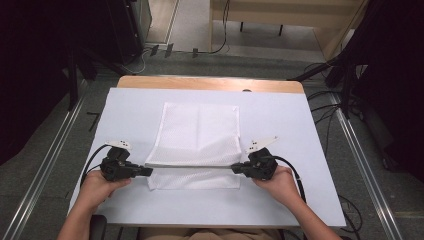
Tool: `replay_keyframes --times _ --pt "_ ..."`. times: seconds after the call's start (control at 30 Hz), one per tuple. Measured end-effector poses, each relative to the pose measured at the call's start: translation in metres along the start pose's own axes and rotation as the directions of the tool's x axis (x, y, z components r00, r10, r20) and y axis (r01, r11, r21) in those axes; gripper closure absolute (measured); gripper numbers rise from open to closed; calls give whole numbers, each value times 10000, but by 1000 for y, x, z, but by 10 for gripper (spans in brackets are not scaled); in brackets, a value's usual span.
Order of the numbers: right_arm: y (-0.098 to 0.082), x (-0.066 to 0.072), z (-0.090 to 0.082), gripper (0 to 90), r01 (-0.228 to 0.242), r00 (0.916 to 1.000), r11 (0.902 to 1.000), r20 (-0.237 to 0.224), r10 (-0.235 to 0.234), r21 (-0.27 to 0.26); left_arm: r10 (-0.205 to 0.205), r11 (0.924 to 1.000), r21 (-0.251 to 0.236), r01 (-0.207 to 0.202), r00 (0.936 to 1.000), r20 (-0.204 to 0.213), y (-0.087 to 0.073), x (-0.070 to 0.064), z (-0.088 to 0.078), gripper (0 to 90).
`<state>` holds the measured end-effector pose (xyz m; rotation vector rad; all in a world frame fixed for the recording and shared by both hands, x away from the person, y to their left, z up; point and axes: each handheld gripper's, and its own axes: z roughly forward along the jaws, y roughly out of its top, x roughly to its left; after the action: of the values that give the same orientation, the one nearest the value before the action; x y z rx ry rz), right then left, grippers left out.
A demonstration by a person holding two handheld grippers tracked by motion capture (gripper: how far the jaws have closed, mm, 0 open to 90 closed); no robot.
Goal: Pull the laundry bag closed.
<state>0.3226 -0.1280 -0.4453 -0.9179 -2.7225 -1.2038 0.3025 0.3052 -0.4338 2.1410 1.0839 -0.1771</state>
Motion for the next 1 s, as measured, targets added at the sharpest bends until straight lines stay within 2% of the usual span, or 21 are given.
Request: replay_keyframes --times 0.1,0.27,0.43,0.53,0.6,0.7,0.8,0.93,1.0 --pt "-1 -1 1 876 -217 9997 9997 -85 218 130 148 9998 158 -149 9999 60 0 -1 1 876" --pt "-2 0 0 875 -247 9996 9996 -122 248 96 160 9994 308 -163 9998 99 -1 0 3 859" --pt "-3 0 1 865 -303 9995 9995 -83 303 50 135 9985 538 -129 9999 -103 -1 0 6 739" --pt "-3 -1 2 812 -311 9995 9995 -1 311 15 220 9993 291 -218 9997 -76 0 -1 5 664" --pt "-3 -2 1 754 -411 9991 9989 -48 410 -212 204 9996 172 -204 9998 -40 0 -1 5 558" --pt "-2 -4 -3 700 -474 9989 9974 -30 473 -549 396 9991 -145 -400 9988 -294 0 -1 3 482" --pt "-2 -7 -7 626 -480 9987 9950 141 494 -880 316 9981 -509 -344 9980 -539 0 0 0 432" --pt "-3 -12 -12 549 -362 9980 9926 481 420 -1158 227 9926 -1163 -347 9945 -1027 0 2 -6 392" --pt "-3 -14 -14 517 -362 9971 9912 619 444 -1276 179 9904 -1339 -350 9917 -1271 0 3 -8 370"
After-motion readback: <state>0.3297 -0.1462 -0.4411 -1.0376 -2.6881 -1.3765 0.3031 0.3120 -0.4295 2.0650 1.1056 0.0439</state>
